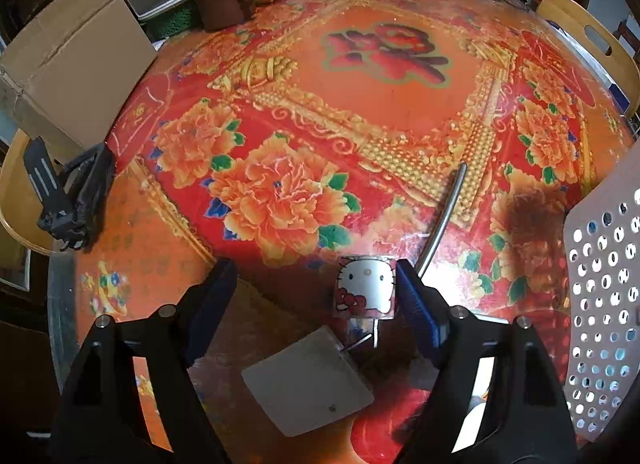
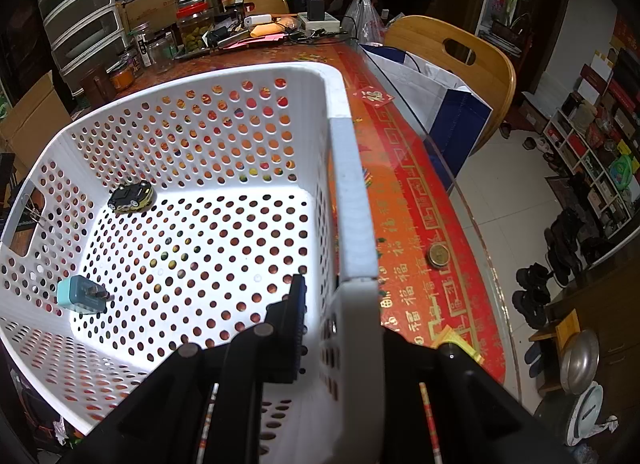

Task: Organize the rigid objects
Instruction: 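Grasp the pink Hello Kitty box with the left gripper, then carry the Hello Kitty box into the basket and open the left gripper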

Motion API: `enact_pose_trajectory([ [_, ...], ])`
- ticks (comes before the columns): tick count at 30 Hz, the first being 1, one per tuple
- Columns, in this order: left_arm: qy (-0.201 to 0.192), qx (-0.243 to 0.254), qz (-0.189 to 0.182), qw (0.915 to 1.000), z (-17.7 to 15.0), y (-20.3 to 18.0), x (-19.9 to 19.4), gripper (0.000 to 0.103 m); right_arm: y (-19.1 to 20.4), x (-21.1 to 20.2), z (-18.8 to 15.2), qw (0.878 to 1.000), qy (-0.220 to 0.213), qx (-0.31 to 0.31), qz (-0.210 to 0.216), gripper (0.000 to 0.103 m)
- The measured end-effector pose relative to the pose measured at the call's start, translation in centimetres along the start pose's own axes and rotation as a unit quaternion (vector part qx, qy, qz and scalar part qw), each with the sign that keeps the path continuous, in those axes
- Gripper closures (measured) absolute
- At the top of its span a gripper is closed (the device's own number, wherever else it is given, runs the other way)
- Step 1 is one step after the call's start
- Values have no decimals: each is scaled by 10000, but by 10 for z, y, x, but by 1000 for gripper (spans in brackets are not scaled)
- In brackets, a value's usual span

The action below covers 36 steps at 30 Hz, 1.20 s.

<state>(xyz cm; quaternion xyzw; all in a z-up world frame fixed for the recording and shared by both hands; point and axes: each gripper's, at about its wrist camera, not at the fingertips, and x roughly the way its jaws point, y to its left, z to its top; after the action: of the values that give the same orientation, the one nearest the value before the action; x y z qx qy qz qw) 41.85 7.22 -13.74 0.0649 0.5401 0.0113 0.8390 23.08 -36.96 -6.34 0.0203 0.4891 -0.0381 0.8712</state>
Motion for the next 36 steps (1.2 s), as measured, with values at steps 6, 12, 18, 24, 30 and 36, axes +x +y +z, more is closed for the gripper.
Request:
enact_pose_trajectory([
  [6,-23,-90,-185,9998,1,-4,-3,73,0,0,0,10000,5,-10,-2,92],
  [12,-140,-54,-172,9997,0,-10,-9,77,1,1,-1,10000,-4,-1,15,92],
  [18,-543,-32,-135,9984,4,-10,-36,77,2,0,1,10000,-7,-8,32,92],
  [24,-836,166,-185,9962,3,-22,-75,77,1,0,2,10000,-23,0,26,91],
  [30,-1365,418,-141,9897,-5,-41,-137,77,2,0,3,10000,-28,-17,-5,92],
  [36,-1889,699,-88,9795,-18,-71,-193,77,2,0,3,10000,-24,-16,4,92],
])
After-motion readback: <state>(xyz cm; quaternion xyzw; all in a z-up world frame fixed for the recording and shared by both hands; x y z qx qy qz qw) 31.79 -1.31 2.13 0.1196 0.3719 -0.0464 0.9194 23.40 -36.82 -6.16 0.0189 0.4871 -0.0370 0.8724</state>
